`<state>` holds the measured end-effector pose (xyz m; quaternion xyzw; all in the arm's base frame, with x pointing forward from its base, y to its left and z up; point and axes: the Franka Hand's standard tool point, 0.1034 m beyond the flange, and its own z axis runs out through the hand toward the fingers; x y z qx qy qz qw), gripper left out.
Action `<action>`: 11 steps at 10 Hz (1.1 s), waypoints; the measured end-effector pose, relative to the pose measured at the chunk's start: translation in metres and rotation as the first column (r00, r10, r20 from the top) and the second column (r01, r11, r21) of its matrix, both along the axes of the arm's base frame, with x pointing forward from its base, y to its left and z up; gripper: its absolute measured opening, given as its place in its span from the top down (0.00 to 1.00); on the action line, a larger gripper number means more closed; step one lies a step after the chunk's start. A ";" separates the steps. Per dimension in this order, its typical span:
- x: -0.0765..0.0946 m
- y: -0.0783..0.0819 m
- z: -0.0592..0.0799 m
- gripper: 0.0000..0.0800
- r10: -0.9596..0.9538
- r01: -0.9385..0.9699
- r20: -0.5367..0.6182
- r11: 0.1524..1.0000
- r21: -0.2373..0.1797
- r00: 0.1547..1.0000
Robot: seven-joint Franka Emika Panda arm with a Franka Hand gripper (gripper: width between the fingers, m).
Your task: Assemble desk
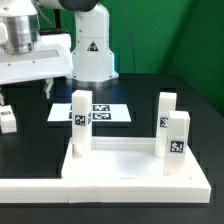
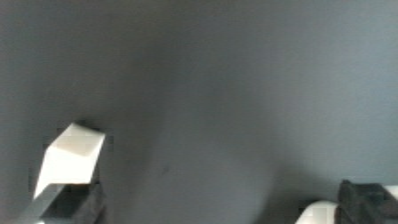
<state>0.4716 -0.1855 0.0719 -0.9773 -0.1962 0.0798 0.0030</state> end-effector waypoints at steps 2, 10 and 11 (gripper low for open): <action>-0.001 -0.024 -0.007 0.19 0.019 -0.026 -0.153 0.999 -0.046 0.988; -0.039 -0.026 -0.033 0.19 0.002 -0.125 -0.549 0.974 -0.188 0.836; -0.038 -0.031 -0.032 0.19 -0.008 -0.118 -0.549 0.974 -0.195 0.836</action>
Offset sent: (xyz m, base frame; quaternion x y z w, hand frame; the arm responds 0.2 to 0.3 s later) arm -0.0203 -0.0119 0.0073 0.0149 -0.1914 0.0420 0.9805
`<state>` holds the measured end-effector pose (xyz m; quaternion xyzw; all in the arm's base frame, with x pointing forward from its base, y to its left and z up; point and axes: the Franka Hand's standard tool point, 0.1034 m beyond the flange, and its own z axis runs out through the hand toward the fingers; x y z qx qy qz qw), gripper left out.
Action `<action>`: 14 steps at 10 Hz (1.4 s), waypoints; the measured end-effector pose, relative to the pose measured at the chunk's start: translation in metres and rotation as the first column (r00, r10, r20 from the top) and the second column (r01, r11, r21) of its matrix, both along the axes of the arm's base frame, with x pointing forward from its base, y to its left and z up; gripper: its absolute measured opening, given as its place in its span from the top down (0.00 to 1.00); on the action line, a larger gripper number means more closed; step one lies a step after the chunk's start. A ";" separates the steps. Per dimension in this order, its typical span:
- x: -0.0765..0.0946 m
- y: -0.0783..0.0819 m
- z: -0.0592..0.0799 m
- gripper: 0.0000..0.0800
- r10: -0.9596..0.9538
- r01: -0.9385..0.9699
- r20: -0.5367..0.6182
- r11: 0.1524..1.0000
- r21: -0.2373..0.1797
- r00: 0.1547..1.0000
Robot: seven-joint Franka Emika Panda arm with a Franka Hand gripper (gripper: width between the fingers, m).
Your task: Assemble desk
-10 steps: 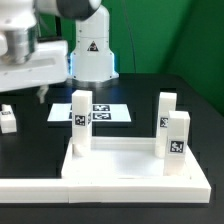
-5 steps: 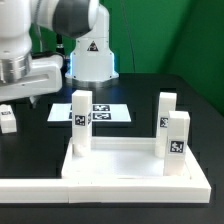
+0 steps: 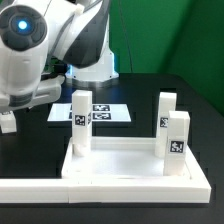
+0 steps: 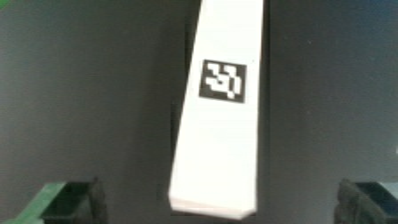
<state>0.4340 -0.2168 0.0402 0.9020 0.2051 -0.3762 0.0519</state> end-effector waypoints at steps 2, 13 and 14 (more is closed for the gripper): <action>0.000 0.001 0.000 0.19 0.002 -0.002 0.000 1.000 0.001 1.000; -0.035 -0.008 -0.028 0.40 -0.108 0.095 -0.087 0.985 -0.142 0.990; -0.035 -0.008 -0.028 0.40 -0.108 0.095 -0.087 0.985 -0.142 0.990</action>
Offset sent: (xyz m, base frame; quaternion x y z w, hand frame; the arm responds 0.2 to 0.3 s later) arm 0.0000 0.0000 0.0000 0.0000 0.0000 0.0000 1.0000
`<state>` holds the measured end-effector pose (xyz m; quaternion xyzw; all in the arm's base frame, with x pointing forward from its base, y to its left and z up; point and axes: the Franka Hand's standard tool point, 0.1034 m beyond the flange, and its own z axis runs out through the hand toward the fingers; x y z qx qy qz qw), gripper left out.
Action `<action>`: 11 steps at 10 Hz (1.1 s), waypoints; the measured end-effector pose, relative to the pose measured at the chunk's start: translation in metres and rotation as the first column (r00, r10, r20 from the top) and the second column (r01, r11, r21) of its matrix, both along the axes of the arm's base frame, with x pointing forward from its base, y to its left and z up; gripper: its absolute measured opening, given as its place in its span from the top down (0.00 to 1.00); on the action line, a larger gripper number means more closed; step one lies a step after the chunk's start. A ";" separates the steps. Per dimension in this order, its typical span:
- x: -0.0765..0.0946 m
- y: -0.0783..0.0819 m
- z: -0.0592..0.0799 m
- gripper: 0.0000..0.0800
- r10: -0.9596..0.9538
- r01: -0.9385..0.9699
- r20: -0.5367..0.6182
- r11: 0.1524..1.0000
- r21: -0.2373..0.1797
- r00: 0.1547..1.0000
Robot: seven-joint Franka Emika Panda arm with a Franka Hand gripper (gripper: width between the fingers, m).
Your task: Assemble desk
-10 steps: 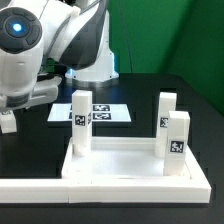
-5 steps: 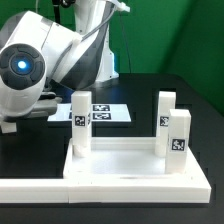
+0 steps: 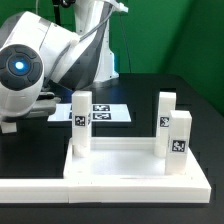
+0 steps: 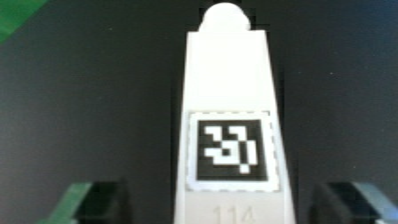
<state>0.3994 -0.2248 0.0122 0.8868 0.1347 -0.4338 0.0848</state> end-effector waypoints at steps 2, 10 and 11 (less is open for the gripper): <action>0.000 0.000 0.000 0.64 0.000 0.000 0.000 1.000 0.000 1.000; 0.005 0.002 0.019 0.64 -0.009 0.009 -0.012 1.000 0.014 1.000; 0.013 0.004 0.041 0.64 -0.022 0.022 0.001 0.999 0.027 1.000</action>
Offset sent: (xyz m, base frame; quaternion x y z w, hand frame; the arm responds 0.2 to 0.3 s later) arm 0.0000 0.0000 0.0000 0.0000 0.0000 0.0000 1.0000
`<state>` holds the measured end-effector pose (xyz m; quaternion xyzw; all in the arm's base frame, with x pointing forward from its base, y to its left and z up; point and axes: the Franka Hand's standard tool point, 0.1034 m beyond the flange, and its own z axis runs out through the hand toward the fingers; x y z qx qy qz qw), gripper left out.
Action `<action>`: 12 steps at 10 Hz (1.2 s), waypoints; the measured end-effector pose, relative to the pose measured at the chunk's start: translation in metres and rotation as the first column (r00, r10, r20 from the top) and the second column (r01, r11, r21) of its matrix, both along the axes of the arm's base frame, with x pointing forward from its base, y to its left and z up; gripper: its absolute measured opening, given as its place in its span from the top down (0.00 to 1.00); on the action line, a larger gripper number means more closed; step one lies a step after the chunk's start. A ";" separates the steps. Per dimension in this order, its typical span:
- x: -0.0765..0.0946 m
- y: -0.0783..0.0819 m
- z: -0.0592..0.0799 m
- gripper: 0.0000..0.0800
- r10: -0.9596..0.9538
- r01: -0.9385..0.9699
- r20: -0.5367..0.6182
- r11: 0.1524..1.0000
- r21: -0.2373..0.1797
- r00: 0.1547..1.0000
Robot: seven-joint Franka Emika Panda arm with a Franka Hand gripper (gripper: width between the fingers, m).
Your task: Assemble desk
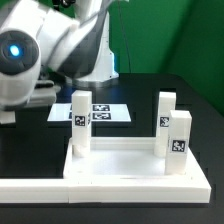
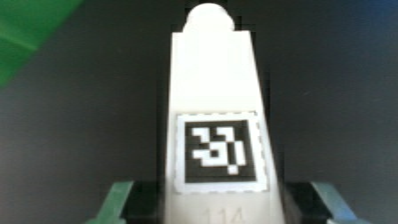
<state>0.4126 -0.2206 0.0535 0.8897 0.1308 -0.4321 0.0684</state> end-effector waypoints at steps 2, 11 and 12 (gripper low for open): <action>0.009 0.006 0.036 0.64 -0.023 0.021 0.065 0.999 0.028 0.998; 0.108 0.026 0.120 0.64 -0.038 -0.062 0.592 0.987 0.148 0.805; 0.110 0.024 0.116 0.64 -0.040 -0.076 0.627 0.985 0.157 0.778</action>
Offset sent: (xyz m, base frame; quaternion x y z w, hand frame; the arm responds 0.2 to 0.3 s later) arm 0.0000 0.0000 0.0000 0.0000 0.1296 0.0000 0.9916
